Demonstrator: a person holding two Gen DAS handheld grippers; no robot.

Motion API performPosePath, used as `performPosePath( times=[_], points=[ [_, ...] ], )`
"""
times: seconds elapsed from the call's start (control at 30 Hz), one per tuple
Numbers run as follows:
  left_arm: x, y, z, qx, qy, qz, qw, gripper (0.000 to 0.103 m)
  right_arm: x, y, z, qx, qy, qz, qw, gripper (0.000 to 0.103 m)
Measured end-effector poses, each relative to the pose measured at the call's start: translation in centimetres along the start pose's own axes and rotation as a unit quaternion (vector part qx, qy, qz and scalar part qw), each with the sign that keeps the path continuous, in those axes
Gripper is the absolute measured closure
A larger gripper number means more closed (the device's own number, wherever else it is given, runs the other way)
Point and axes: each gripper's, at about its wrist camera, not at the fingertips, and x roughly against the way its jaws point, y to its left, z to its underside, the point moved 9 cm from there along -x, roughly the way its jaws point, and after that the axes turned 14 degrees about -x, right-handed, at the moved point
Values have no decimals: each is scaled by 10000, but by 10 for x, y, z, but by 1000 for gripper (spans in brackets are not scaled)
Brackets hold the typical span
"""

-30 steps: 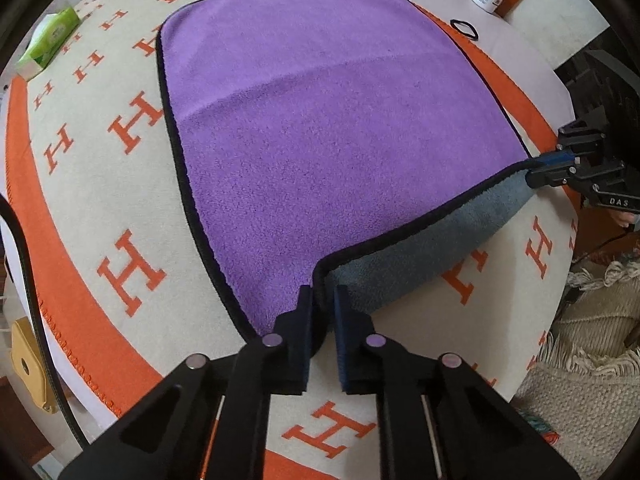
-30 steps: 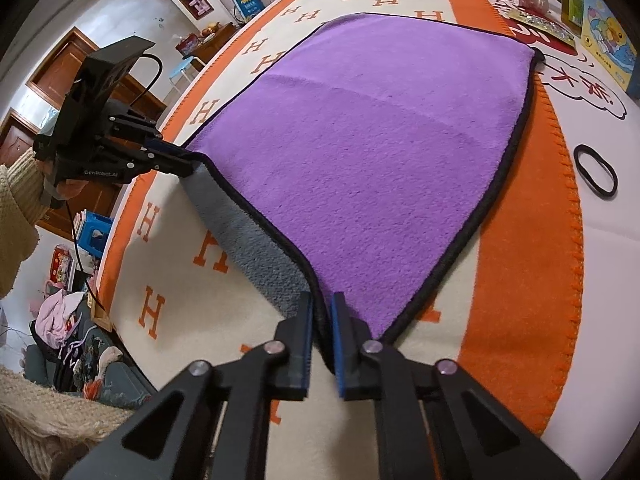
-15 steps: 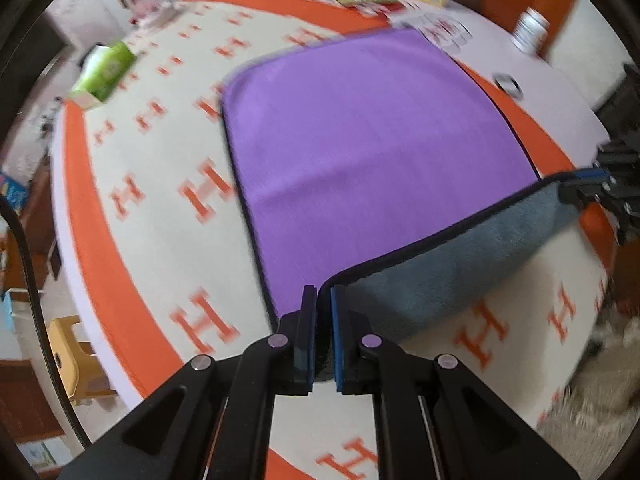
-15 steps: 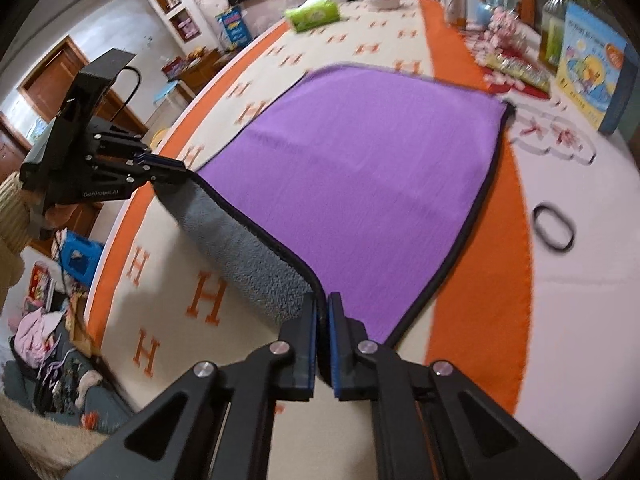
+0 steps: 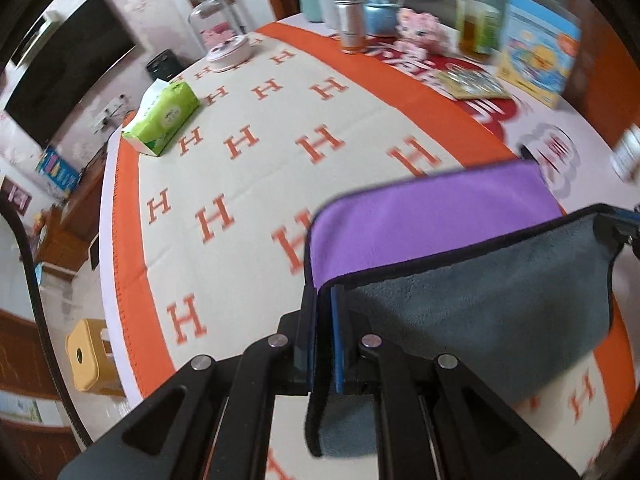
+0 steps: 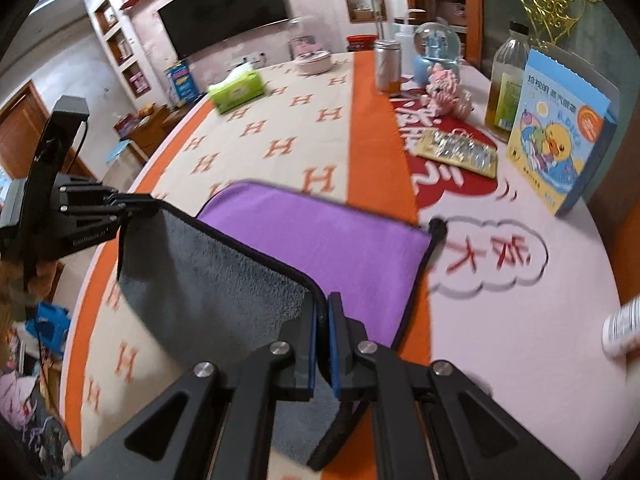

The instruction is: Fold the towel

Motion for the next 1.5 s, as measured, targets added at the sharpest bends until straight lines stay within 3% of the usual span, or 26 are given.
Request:
performPosePath(
  times=[0.23, 0.4, 0.47, 0.5, 0.53, 0.57, 0.67, 0.83, 0.9, 1.2, 1.37, 1.4, 1.5],
  points=[
    [-47, 19, -45, 412, 71, -235, 9989, 98, -42, -21, -41, 9, -131, 440, 9989, 98],
    [-73, 20, -52, 520, 223, -353, 9978, 98, -71, -34, -45, 8, 70, 661, 9978, 98],
    [-84, 22, -51, 629, 326, -396, 9967, 96, -78, -43, -46, -69, 81, 844, 9964, 88],
    [-87, 23, -50, 672, 347, -398, 9963, 93, -78, -47, -47, -98, 38, 907, 9958, 84],
    [-91, 24, -48, 735, 386, -406, 9957, 91, -77, -52, -50, -166, -46, 979, 9950, 73],
    [-94, 26, -46, 803, 438, -427, 9949, 82, -76, -55, -52, -215, -107, 986, 9948, 64],
    [-94, 30, -42, 864, 399, -526, 9941, 57, -67, -62, -59, -371, -324, 964, 9941, 55],
    [-77, 31, -44, 1073, 136, -464, 9931, 38, -56, -58, -62, -249, -418, 1033, 9935, 55],
    [-69, 30, -44, 1177, 55, -415, 9922, 25, -49, -52, -60, -183, -449, 1057, 9932, 55],
    [-2, 3, -20, 1642, -279, -86, 9860, 20, -1, -16, -37, -78, -603, 911, 9940, 54],
    [43, -16, 13, 2093, -488, 157, 9765, 7, 33, -1, -12, -367, -594, 722, 9949, 37],
    [53, -19, 19, 2130, -559, 144, 9753, 1, 38, 1, -8, -404, -602, 717, 9948, 37],
    [84, -30, 38, 2094, -718, -56, 9752, 1, 59, 10, 8, -513, -628, 673, 9944, 37]
  ],
)
